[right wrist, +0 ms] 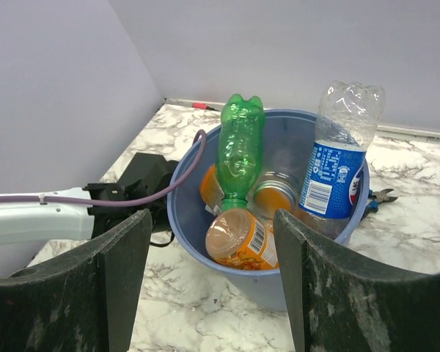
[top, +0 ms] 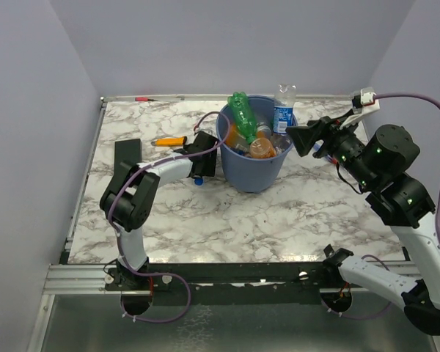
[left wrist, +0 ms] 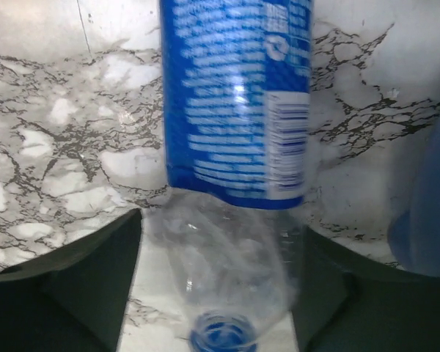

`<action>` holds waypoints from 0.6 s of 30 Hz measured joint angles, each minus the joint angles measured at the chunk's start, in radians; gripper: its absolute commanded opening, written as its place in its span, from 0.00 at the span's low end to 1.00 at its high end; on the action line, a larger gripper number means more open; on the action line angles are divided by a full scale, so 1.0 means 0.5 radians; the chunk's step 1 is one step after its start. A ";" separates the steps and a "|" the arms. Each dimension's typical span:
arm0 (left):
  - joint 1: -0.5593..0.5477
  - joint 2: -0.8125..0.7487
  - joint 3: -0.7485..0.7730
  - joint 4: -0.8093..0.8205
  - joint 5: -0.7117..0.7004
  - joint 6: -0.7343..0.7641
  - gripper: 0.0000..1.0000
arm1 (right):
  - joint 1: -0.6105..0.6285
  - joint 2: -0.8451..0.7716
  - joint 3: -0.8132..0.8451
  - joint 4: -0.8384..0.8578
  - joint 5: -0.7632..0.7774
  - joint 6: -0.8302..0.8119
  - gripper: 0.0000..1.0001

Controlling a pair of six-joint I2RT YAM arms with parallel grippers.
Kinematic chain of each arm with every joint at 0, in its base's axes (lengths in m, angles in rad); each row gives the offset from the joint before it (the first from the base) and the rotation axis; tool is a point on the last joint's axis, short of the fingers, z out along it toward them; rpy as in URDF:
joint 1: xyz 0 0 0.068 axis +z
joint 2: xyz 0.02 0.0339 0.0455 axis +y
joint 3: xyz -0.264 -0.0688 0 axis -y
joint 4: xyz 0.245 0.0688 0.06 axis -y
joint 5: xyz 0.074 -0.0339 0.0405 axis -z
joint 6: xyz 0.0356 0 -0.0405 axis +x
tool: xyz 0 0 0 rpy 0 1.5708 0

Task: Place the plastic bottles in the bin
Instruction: Pick up the plastic bottle at the center of the board.

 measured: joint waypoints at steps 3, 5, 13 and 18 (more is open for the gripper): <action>0.025 0.008 -0.020 0.008 0.000 -0.027 0.38 | 0.000 -0.009 0.000 0.000 0.001 0.000 0.71; 0.055 -0.012 -0.067 0.032 0.000 -0.043 0.28 | 0.000 -0.013 0.000 0.000 0.002 0.000 0.71; 0.303 -0.532 -0.373 -0.031 -0.089 -0.082 0.11 | 0.000 -0.014 0.000 -0.001 0.004 0.000 0.71; 0.334 -1.264 -0.378 -0.110 -0.208 -0.101 0.03 | 0.000 -0.011 -0.002 0.002 0.003 0.001 0.71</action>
